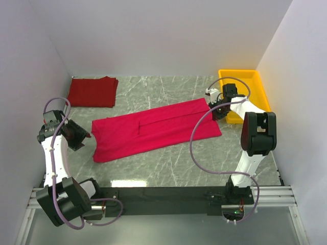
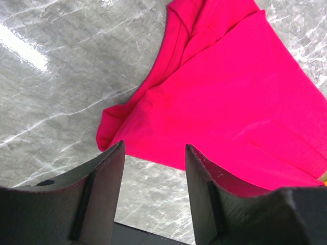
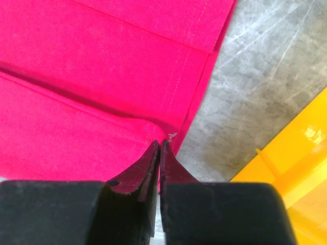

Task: Fold and stack the t-shirts
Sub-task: Fold the tshirt

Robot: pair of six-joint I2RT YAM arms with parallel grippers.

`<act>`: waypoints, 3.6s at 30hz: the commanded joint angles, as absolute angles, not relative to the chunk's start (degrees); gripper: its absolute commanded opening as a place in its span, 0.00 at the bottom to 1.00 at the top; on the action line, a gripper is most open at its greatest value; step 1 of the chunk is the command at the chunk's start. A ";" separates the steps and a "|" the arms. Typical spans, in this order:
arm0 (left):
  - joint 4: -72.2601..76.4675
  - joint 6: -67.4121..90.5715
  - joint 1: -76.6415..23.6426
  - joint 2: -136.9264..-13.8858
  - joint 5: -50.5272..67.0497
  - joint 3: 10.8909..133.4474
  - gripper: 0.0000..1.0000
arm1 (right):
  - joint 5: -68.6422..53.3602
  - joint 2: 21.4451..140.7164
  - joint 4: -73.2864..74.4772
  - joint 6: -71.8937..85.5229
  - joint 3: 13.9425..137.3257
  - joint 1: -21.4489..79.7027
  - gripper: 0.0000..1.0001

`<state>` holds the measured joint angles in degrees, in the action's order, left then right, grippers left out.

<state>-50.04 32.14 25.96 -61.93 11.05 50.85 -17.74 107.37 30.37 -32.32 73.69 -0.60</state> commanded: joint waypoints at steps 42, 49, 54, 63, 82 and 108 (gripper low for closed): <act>-34.02 26.98 13.09 -98.00 0.18 70.75 0.49 | -46.05 87.89 34.10 -29.18 69.61 7.56 0.47; -32.96 25.85 15.03 -102.56 2.19 72.68 0.51 | -45.79 87.80 33.75 -28.57 69.00 7.47 0.47; -34.09 23.30 15.03 -105.72 3.60 75.49 0.52 | -45.62 87.37 33.40 -27.95 68.03 7.47 0.47; -35.24 20.48 15.03 -110.30 6.15 76.64 0.35 | -45.18 87.45 33.66 -27.86 68.11 7.47 0.47; -31.21 14.16 12.22 -106.61 -3.16 82.26 0.01 | -44.12 89.82 35.33 -29.00 70.49 7.47 0.47; -26.28 3.07 4.22 -117.32 -8.00 101.77 0.01 | -43.24 94.48 35.42 -29.36 73.39 7.29 0.47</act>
<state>-28.21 4.75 4.86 -114.91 -7.44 97.43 -43.05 93.65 36.05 -29.02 70.57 7.62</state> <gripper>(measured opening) 0.023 0.471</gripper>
